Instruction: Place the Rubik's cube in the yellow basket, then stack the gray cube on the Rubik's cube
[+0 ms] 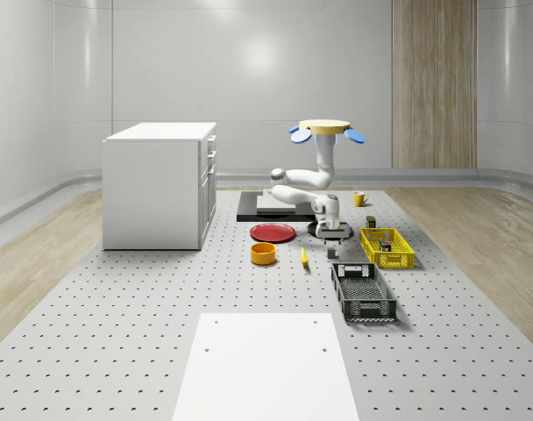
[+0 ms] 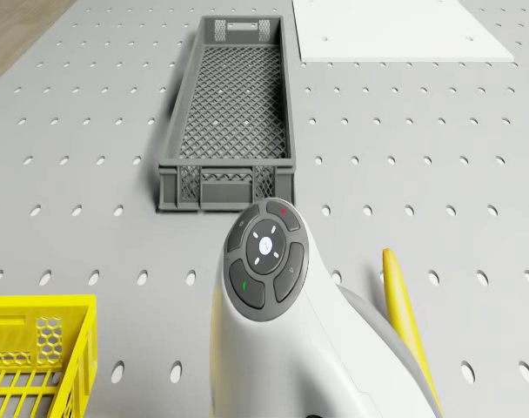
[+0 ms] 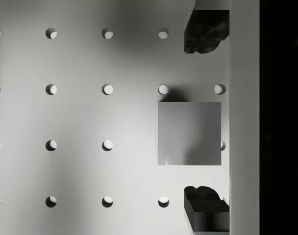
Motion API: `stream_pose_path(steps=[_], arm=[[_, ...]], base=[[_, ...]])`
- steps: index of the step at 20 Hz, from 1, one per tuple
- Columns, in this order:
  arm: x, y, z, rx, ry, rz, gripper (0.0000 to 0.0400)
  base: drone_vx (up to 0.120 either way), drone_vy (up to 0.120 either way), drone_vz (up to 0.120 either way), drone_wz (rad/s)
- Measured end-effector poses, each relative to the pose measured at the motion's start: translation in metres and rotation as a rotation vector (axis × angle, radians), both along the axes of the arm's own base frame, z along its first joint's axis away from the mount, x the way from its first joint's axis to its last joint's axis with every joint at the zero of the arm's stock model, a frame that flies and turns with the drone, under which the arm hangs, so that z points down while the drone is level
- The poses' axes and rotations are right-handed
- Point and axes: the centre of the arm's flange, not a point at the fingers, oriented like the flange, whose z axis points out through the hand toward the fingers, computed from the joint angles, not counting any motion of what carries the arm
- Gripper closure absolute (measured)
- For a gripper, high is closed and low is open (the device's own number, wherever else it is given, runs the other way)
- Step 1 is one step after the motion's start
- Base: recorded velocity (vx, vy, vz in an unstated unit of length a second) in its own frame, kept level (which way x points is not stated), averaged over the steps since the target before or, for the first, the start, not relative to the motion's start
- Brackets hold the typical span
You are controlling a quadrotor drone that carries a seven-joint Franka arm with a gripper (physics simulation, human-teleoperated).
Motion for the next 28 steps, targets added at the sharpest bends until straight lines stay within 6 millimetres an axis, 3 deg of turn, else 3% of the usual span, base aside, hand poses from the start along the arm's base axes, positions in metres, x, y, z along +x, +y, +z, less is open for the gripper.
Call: stream_pose_path(steps=[10,23,25,28], arm=[[0.000,-0.007,0.000,0.000,0.000,0.000,0.0000],[0.000,-0.014,0.027,0.000,0.000,0.000,0.0000],[0.000,-0.014,0.029,0.000,0.000,0.000,0.0059],[0.000,-0.014,0.030,0.000,0.000,0.000,0.0107]], base=[[0.000,-0.028,-0.020,0.000],[0.000,0.000,0.000,0.000],[0.000,0.000,0.000,0.000],[0.000,0.000,0.000,0.000]])
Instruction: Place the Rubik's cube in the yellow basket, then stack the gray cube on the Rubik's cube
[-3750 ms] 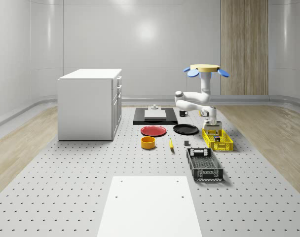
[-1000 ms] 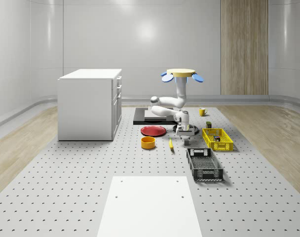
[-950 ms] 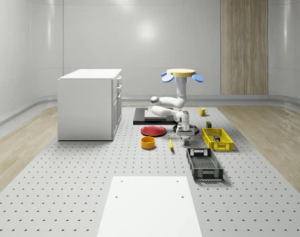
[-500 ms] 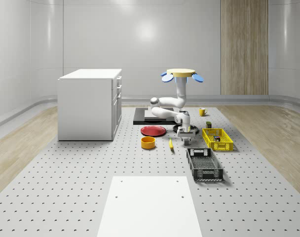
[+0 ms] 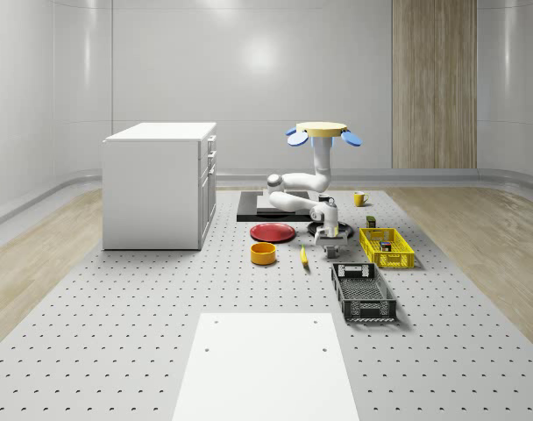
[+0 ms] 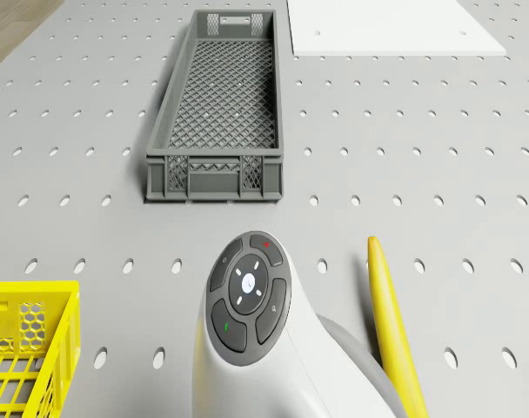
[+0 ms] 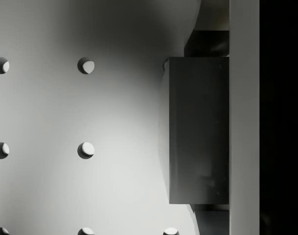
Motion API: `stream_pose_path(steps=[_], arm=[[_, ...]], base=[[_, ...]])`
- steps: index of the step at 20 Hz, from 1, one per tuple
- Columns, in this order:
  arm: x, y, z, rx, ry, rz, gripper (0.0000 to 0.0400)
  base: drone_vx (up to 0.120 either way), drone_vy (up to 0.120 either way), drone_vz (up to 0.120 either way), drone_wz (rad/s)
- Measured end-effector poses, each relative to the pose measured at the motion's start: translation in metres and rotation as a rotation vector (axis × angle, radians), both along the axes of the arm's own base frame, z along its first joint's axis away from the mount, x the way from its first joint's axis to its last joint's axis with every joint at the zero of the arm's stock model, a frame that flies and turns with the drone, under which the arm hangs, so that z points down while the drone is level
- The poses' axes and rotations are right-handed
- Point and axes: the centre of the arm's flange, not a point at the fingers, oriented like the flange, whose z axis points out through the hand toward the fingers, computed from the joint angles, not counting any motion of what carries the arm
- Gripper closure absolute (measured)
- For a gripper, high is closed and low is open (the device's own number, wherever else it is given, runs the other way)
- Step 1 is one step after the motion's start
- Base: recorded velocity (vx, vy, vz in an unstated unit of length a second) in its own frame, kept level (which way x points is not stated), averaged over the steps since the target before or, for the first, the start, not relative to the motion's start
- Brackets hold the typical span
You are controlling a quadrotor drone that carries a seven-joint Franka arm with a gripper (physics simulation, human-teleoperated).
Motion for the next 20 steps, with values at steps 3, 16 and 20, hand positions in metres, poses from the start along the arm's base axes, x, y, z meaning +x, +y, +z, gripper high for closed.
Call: stream_pose_path(steps=[3,16,20], arm=[[0.000,0.000,0.001,0.000,0.000,0.000,0.0129],[0.000,0.000,-0.025,0.000,0.000,0.000,0.0149],[0.000,0.000,-0.041,0.000,0.000,0.000,0.0149]], base=[[0.000,0.000,0.000,0.000],[0.000,0.000,0.006,0.000],[0.000,0.000,0.120,0.000]])
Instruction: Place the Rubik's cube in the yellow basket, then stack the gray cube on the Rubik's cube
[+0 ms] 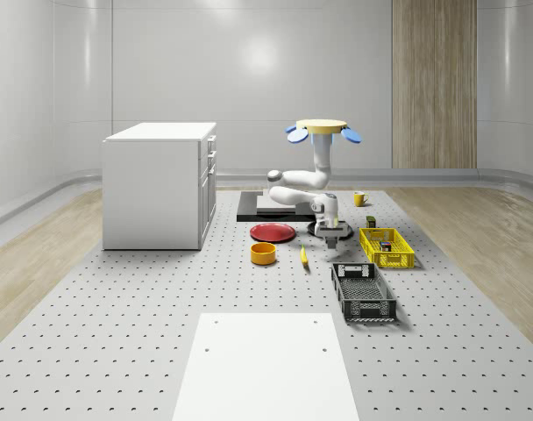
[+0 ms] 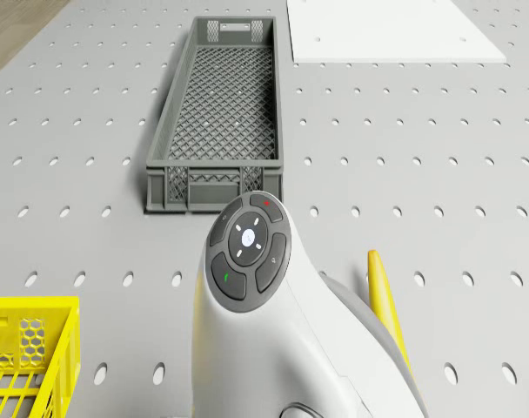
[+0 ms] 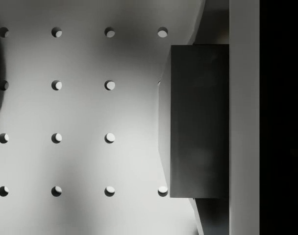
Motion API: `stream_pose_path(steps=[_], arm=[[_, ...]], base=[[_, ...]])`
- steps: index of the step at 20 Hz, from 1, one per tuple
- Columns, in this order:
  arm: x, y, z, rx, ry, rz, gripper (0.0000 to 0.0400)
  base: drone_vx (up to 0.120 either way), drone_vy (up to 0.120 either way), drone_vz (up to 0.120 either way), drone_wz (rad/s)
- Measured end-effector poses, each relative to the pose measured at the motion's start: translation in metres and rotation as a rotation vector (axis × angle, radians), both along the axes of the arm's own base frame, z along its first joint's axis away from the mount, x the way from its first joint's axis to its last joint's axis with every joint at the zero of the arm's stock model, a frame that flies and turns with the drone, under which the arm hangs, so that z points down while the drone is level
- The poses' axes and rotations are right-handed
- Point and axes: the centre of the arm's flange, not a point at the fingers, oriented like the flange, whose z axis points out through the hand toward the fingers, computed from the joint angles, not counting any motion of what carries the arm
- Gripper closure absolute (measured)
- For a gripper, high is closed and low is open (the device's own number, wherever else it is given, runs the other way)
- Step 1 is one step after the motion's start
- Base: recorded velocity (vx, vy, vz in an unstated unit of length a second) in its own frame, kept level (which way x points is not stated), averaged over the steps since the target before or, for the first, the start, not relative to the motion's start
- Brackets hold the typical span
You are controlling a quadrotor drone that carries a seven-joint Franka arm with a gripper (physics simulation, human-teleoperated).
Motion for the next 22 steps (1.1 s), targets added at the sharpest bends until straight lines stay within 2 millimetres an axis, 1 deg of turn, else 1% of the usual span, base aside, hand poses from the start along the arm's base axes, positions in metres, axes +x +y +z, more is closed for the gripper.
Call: stream_pose_path(steps=[2,3,10,19,20,22], arm=[[0.000,0.000,-0.006,0.000,0.000,0.000,0.0149],[0.000,0.000,-0.008,0.000,0.000,0.000,0.0149],[0.000,0.000,-0.015,0.000,0.000,0.000,0.0149],[0.000,0.000,-0.017,0.000,0.000,0.000,0.0149],[0.000,0.000,-0.017,0.000,0.000,0.000,0.0149],[0.000,0.000,-0.017,0.000,0.000,0.000,0.0149]], base=[[0.000,0.000,0.120,0.000],[-0.080,0.040,0.120,0.000],[-0.120,0.120,0.120,0.000],[-0.004,0.120,0.004,0.000],[0.040,0.120,0.000,0.000],[0.120,0.120,0.000,0.000]])
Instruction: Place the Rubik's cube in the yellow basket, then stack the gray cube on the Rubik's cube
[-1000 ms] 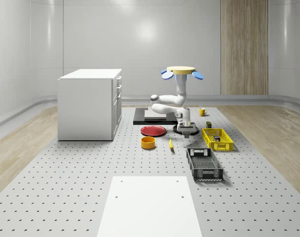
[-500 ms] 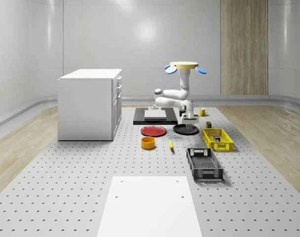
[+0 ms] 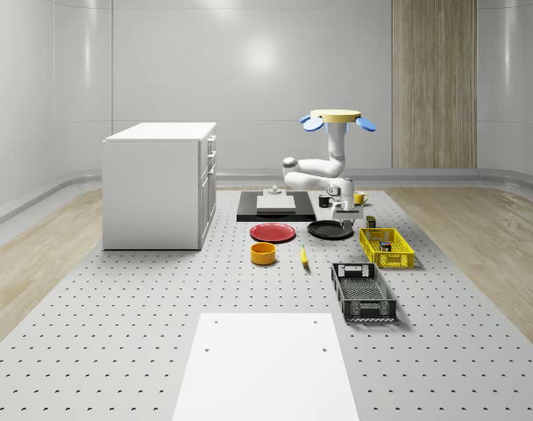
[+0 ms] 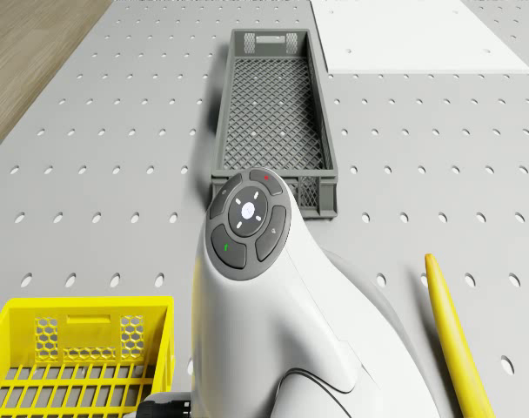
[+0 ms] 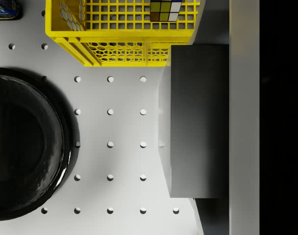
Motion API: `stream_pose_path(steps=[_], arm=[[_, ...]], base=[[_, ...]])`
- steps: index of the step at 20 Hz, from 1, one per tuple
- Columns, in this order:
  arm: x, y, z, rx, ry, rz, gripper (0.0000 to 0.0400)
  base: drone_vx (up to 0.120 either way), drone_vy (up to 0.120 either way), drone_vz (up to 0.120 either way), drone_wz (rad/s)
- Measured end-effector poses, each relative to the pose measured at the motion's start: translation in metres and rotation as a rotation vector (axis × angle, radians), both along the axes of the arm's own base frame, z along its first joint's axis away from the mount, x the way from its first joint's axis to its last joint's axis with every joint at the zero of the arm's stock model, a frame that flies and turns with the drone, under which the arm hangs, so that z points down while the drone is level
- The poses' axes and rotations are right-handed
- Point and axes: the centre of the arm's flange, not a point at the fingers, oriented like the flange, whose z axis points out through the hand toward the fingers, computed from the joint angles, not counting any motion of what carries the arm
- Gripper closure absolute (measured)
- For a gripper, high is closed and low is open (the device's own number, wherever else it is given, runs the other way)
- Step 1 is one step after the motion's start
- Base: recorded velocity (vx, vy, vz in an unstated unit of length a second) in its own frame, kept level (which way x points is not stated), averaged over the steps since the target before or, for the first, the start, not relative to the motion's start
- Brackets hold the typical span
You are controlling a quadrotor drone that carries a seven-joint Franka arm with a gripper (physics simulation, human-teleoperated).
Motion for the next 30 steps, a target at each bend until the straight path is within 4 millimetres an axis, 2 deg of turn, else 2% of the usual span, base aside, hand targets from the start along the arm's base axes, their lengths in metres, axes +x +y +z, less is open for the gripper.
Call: stream_pose_path(steps=[8,12,24,30], arm=[[0.0000,0.0000,-0.0001,0.000,0.000,0.000,0.0149],[0.0000,0.0000,-0.0001,0.000,0.000,0.000,0.0149],[0.0000,0.0000,-0.0001,0.000,0.000,0.000,0.0149],[0.0000,0.0000,-0.0001,0.000,0.000,0.000,0.0149]], base=[[0.020,0.120,0.000,0.000],[-0.100,0.120,0.000,0.000],[0.000,0.120,0.000,0.000],[0.000,0.120,-0.113,0.000]])
